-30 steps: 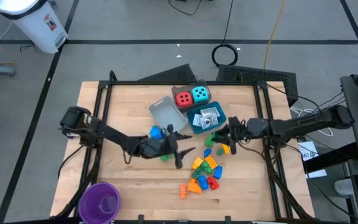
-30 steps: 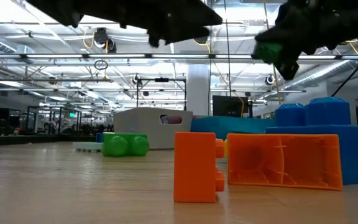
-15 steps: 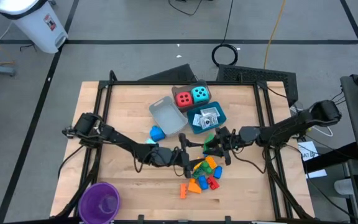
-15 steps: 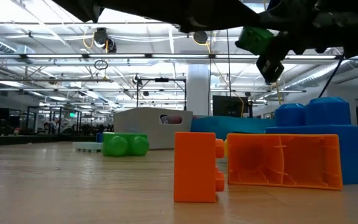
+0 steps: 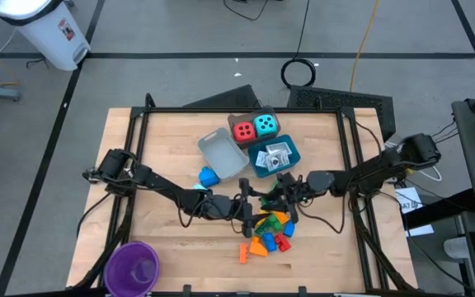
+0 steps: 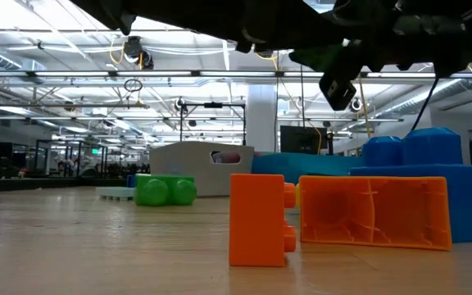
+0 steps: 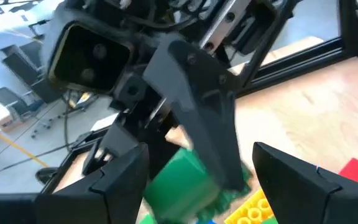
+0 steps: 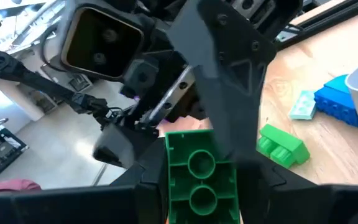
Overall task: Pick & Place Toys
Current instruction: Put the green game piece into the gray bin
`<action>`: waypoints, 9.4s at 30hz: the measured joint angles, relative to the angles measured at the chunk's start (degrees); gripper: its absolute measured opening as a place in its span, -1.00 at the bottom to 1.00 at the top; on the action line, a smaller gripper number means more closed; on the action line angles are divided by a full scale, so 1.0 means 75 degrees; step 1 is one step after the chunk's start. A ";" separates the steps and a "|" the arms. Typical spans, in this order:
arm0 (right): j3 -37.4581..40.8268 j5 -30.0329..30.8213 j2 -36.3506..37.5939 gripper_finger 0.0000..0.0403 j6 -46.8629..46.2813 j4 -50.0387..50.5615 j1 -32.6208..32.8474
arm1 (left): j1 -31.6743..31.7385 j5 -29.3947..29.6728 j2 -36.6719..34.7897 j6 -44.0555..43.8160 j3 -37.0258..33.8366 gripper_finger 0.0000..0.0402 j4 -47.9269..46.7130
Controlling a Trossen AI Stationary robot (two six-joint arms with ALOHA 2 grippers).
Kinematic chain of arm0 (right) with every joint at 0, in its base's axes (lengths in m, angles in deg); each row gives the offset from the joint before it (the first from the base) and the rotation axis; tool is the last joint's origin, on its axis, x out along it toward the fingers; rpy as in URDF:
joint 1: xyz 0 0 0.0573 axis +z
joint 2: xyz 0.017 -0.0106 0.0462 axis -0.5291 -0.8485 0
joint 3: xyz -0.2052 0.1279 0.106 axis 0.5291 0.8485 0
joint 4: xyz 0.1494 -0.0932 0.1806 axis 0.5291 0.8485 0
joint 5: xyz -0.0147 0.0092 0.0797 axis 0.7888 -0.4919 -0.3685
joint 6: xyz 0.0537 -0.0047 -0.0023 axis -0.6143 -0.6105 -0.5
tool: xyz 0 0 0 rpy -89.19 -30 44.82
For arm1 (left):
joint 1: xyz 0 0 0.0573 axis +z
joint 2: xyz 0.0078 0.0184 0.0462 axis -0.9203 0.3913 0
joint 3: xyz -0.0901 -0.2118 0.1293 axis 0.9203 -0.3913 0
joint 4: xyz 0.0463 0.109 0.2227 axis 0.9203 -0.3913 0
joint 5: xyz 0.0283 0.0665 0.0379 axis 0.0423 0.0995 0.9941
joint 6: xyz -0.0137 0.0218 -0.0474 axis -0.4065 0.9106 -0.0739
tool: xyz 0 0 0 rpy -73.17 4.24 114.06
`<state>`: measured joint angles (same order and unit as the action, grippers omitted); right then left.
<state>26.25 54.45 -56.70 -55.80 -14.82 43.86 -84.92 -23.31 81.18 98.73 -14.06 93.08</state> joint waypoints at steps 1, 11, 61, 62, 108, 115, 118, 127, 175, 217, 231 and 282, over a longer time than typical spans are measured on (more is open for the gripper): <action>-0.0076 -0.0005 -0.0109 -0.50 0.0003 -0.0004 0.0018 | -0.0003 -0.0027 0.0000 0.0036 0.0000 0.43 -0.0037; -0.0249 -0.0041 -0.0363 -0.50 0.0096 -0.0006 0.0026 | -0.0012 -0.0218 0.0000 0.0189 -0.0003 0.25 -0.0175; -0.0265 -0.0205 -0.0093 0.12 0.1757 0.1225 0.0030 | -0.0039 -0.0408 0.0053 -0.0557 -0.0041 -0.38 -0.0671; -0.0273 -0.0124 -0.0095 0.12 0.2041 0.1505 0.0027 | -0.0038 -0.0398 0.0055 -0.0561 -0.0042 -0.35 -0.0762; 0.0386 0.0114 -0.0150 0.12 0.2295 0.3448 -0.0297 | -0.0003 -0.0003 0.0003 -0.0856 -0.0009 -0.34 -0.0621; 0.0369 0.0991 -0.0141 0.12 0.3365 0.3058 0.0139 | -0.0009 -0.0003 0.0000 -0.0860 -0.0009 -0.35 -0.0618; 0.0369 0.1654 -0.0144 0.12 0.3753 0.3394 0.0283 | -0.0009 -0.0003 0.0000 -0.0868 -0.0009 -0.35 -0.0618; 0.0363 0.1783 -0.1085 0.12 0.3866 0.3466 0.0105 | -0.0009 -0.0006 0.0000 -0.0903 -0.0009 -0.35 -0.0618; 0.0366 0.1793 0.0644 -0.32 0.3882 0.3302 0.0243 | 0.0160 -0.0394 -0.0012 -0.1352 -0.0006 0.28 -0.1200; 0.0354 0.1383 0.0645 -0.32 0.4445 0.1638 0.0722 | 0.0304 -0.0719 -0.0003 -0.2649 -0.0003 0.60 -0.0976; 0.0360 0.1437 0.0645 -0.32 0.4473 0.1698 0.0744 | 0.0365 -0.0741 0.0003 -0.2712 -0.0012 0.09 -0.0978; 0.0357 0.1397 0.0642 0.24 0.2880 0.3412 0.0703 | 0.0942 0.1804 -0.1804 -0.3900 -0.0704 -0.97 -0.4154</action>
<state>28.93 64.93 -51.88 -34.20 10.77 49.14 -77.85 -9.78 67.65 69.48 -19.34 61.93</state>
